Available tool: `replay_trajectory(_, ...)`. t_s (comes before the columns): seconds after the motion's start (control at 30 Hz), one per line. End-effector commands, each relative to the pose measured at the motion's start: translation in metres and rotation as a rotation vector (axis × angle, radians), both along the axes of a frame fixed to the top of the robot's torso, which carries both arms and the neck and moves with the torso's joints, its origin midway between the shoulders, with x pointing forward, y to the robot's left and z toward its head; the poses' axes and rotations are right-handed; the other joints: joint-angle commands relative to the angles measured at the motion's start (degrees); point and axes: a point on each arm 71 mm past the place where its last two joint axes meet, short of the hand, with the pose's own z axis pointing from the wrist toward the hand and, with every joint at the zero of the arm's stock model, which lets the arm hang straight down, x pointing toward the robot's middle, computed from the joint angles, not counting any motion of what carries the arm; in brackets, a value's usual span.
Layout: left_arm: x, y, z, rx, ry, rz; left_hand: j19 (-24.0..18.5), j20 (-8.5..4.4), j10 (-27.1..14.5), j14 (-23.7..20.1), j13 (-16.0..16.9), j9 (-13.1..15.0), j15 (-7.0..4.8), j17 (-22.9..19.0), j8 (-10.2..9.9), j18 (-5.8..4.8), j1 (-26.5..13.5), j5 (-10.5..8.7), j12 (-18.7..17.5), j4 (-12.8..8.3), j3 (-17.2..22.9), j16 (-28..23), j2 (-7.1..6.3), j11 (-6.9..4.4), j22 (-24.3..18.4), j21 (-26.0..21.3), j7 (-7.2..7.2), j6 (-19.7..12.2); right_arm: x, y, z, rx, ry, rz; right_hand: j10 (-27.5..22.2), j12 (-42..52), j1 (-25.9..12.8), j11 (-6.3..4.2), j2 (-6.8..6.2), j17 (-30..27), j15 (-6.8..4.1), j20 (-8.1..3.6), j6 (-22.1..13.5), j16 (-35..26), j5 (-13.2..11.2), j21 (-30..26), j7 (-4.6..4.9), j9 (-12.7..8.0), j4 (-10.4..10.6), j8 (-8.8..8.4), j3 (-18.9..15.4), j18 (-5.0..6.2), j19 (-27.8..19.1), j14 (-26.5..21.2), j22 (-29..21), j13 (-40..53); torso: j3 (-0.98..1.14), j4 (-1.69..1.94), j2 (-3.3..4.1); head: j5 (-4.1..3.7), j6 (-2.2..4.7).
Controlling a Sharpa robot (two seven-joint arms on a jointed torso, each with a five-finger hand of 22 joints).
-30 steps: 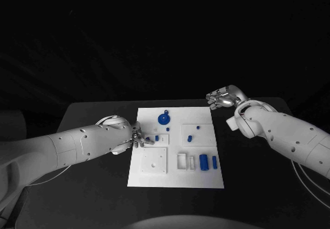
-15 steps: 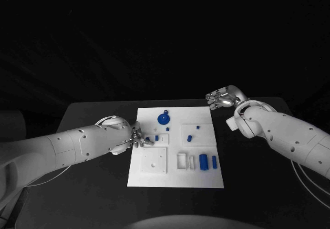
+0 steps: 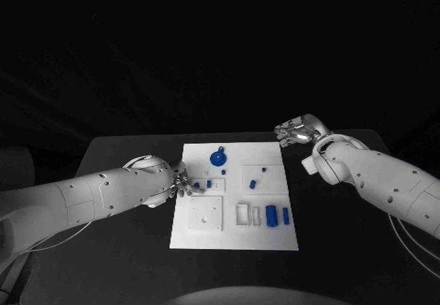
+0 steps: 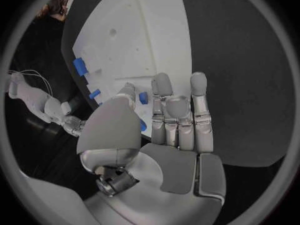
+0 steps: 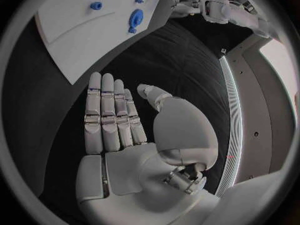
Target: Assemble the parts on the task board
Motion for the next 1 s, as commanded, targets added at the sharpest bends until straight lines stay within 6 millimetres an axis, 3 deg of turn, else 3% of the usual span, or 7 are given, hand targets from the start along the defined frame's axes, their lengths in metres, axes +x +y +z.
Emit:
replay_trajectory(0.03, -0.001, -0.003, 0.002, -0.026, -0.013, -0.006, -0.07, -0.08, 2.82, 0.0, -0.12, -0.1, -0.11, -0.08, -0.35, -0.88, 0.59, -0.27, -0.41, -0.09, -0.31, -0.34, -0.24, -0.06, 0.82, -0.18, 0.25, -0.17, 0.0, 0.0, -0.001, -0.002, 0.003, 0.01, -0.24, -0.11, -0.54, 0.31, 0.17, -0.06, 0.06, 0.0, -0.16, -0.36, 0.39, 0.23, 0.36, -0.02, 0.17, -0.17, -0.06, 0.09, -0.35, 0.11, -0.1, -0.08, -0.02, -0.01, 0.02, 0.06, -0.02)
replay_trajectory(0.4, -0.003, 0.003, 0.005, -0.062, -0.025, 0.011, -0.3, 0.0, 2.79, -0.34, -0.67, -0.47, -0.03, -0.4, -0.96, -0.88, 2.2, -0.28, -1.6, -0.53, -0.27, -1.32, 0.17, 0.27, 0.69, -0.82, 0.67, -1.14, -0.001, -0.002, -0.002, -0.003, 0.006, 0.007, -0.26, -0.1, -0.55, 0.33, 0.2, -0.09, 0.07, 0.01, -0.2, -0.37, 0.42, 0.2, 0.38, -0.02, 0.18, -0.18, -0.05, 0.09, -0.35, 0.09, -0.1, -0.08, 0.02, -0.01, -0.01, 0.05, 0.06)
replay_trajectory(0.57, -0.004, 0.007, 0.008, -0.081, -0.03, 0.025, -0.77, 0.16, 2.75, -0.99, -1.48, -0.88, 0.15, -1.12, -1.28, -0.88, 2.92, -0.28, -4.12, -1.36, -0.25, -2.74, 0.7, 0.71, 0.4, -1.73, 1.28, -3.0, -0.001, -0.003, -0.002, -0.004, 0.007, 0.005, -0.26, -0.1, -0.55, 0.33, 0.2, -0.09, 0.07, 0.01, -0.2, -0.37, 0.42, 0.2, 0.38, -0.02, 0.18, -0.18, -0.05, 0.09, -0.35, 0.09, -0.1, -0.08, 0.02, -0.01, 0.0, 0.02, 0.17)
replay_trajectory(0.8, -0.005, 0.016, 0.01, -0.085, -0.02, 0.044, -0.52, 0.2, 2.72, -1.05, -1.19, -1.9, 0.2, -1.48, -1.37, -0.88, 2.92, -0.27, -4.88, -1.99, -0.22, -3.26, 0.81, 0.9, 0.48, -2.62, 1.65, -4.25, -0.001, -0.005, -0.002, -0.006, 0.007, 0.002, -0.26, -0.1, -0.55, 0.33, 0.2, -0.09, 0.07, 0.01, -0.2, -0.37, 0.42, 0.2, 0.38, -0.02, 0.18, -0.18, -0.05, 0.09, -0.35, 0.09, -0.1, -0.08, 0.02, -0.03, 0.03, 0.01, 0.23)
replay_trajectory(1.0, -0.01, 0.023, 0.009, -0.123, 0.024, 0.065, -0.72, 0.35, 2.57, -1.53, -1.28, -3.4, 0.41, -1.75, -1.81, -0.88, 3.04, -0.26, -6.34, -3.15, -0.33, -3.77, 0.98, 1.38, 0.55, -3.2, 2.79, -8.55, -0.001, -0.007, -0.002, -0.008, 0.007, -0.002, -0.26, -0.1, -0.55, 0.33, 0.2, -0.09, 0.07, 0.01, -0.2, -0.37, 0.42, 0.2, 0.38, -0.02, 0.18, -0.18, -0.05, 0.09, -0.35, 0.09, -0.1, -0.08, -0.05, -0.01, 0.03, -0.12, 0.34)
